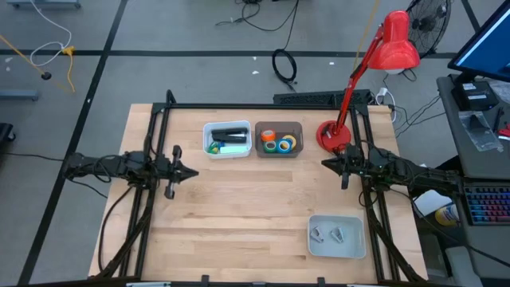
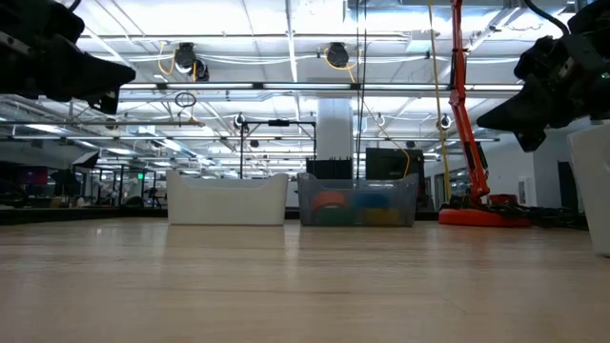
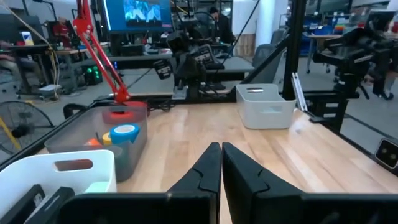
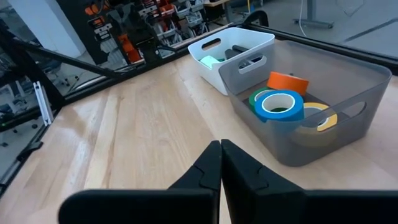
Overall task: Pick and place Stapler, Stapler remover, tape
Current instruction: Return to Home Position
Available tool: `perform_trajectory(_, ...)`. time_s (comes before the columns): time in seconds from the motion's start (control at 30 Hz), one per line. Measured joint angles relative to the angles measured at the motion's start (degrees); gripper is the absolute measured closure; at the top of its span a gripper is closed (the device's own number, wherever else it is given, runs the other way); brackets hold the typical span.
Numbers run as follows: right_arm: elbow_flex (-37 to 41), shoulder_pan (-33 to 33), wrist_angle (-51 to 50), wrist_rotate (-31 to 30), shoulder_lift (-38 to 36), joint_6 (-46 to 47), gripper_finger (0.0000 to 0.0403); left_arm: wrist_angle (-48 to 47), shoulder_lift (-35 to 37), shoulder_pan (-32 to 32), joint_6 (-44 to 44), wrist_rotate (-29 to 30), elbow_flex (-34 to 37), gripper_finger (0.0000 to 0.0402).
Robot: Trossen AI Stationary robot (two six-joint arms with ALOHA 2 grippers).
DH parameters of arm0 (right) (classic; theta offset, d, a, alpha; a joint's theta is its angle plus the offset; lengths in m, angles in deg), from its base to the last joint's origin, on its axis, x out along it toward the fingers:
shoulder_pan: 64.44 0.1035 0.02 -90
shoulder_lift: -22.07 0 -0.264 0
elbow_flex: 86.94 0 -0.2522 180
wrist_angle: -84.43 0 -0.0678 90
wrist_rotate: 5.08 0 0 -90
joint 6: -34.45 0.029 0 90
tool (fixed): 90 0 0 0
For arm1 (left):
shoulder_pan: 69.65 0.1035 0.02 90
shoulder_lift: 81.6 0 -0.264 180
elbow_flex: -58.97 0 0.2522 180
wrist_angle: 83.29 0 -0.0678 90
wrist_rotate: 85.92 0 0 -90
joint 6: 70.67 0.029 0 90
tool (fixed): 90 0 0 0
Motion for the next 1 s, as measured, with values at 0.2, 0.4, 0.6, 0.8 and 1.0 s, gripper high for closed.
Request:
perform_trajectory(0.2,0.00,0.00,0.70,0.02,0.00,-1.47,0.0399,0.59,-0.39,0.00,-0.52,1.28,0.09,0.0382)
perform_trajectory(0.4,0.00,0.00,0.79,-0.01,0.00,-1.47,0.0399,1.10,-0.37,0.00,-0.43,1.43,0.16,0.0382)
perform_trajectory(0.6,0.00,0.00,0.84,-0.01,0.00,-1.47,0.0399,1.29,-0.37,0.00,-0.43,1.44,0.20,0.0382)
perform_trajectory(0.8,0.00,0.00,0.84,-0.02,0.00,-1.47,0.0399,1.46,-0.37,0.00,-0.43,1.43,0.20,0.0382)
perform_trajectory(1.0,0.00,-0.01,0.84,-0.02,0.00,-1.47,0.0399,1.50,-0.37,0.00,-0.41,1.43,0.20,0.0382)
